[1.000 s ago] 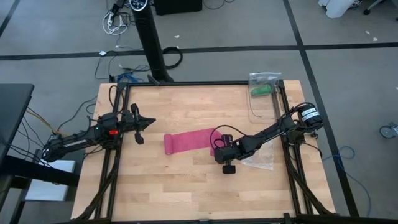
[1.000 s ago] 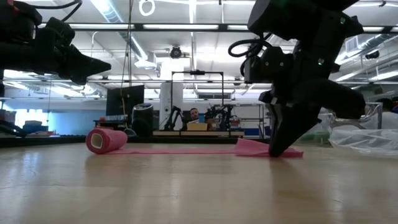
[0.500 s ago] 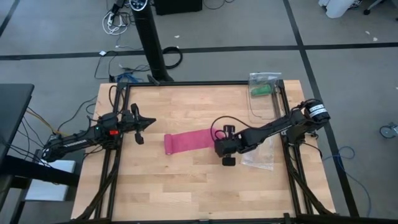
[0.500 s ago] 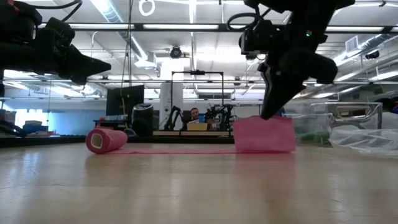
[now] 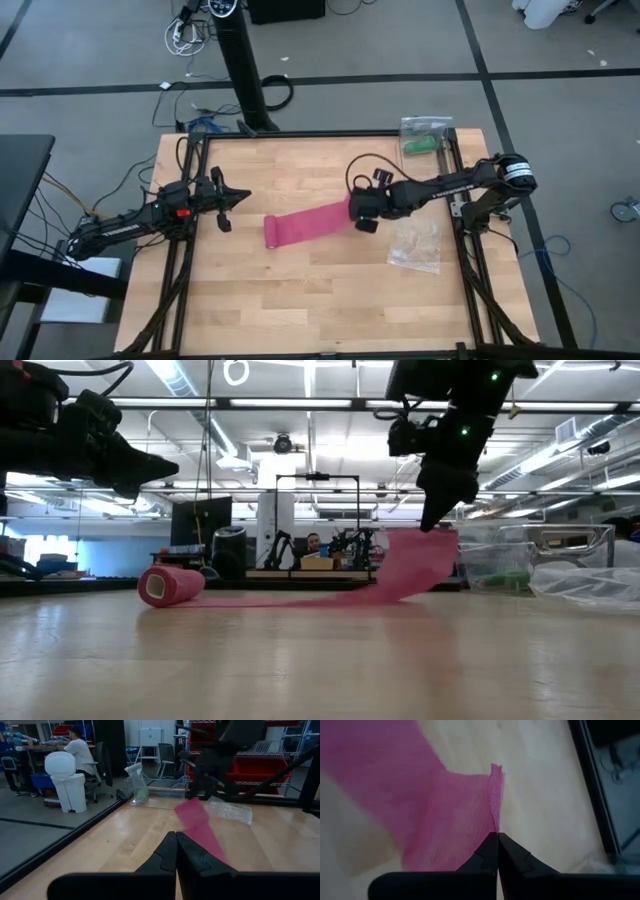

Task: Roll bandage
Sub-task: Roll the pink bandage

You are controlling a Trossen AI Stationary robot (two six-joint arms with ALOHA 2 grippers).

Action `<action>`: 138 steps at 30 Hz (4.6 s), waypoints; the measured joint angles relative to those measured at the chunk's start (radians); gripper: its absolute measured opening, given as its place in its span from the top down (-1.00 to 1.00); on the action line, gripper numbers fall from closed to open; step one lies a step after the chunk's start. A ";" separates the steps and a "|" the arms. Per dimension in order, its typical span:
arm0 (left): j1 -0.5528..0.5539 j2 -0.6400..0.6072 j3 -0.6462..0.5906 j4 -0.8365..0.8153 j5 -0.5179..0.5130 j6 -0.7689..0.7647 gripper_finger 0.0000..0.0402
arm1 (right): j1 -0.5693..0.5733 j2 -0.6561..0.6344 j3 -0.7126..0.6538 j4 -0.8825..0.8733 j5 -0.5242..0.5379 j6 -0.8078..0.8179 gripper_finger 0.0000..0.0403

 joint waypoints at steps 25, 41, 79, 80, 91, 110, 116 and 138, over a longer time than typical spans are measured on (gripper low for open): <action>0.000 0.000 0.000 -0.002 -0.046 -0.038 0.62 | -0.109 0.003 -0.141 -0.089 -0.038 0.305 0.57; -0.019 0.000 0.000 0.036 0.294 -0.259 0.55 | -0.105 0.003 -0.141 -0.013 -0.078 0.158 -0.07; -0.529 0.764 0.153 -0.001 -0.302 -0.309 0.96 | 0.004 -0.045 -0.140 0.368 -0.057 -0.201 0.77; -0.529 0.797 0.166 -0.001 -0.302 -0.308 0.97 | 0.010 -0.044 -0.140 0.374 -0.056 -0.209 0.86; -0.528 1.155 0.331 0.014 -0.328 -0.236 0.97 | 0.030 -0.044 -0.140 0.398 -0.051 -0.226 0.91; -0.479 1.286 0.549 0.034 -0.377 -0.125 0.98 | 0.031 -0.044 -0.140 0.397 -0.051 -0.242 0.96; -0.527 1.221 0.597 -0.236 -0.250 -0.171 0.98 | 0.046 -0.044 -0.140 0.397 -0.051 -0.251 0.96; -0.566 1.415 0.595 -0.107 -0.311 -0.158 0.99 | 0.063 -0.044 -0.140 0.401 -0.051 -0.252 0.96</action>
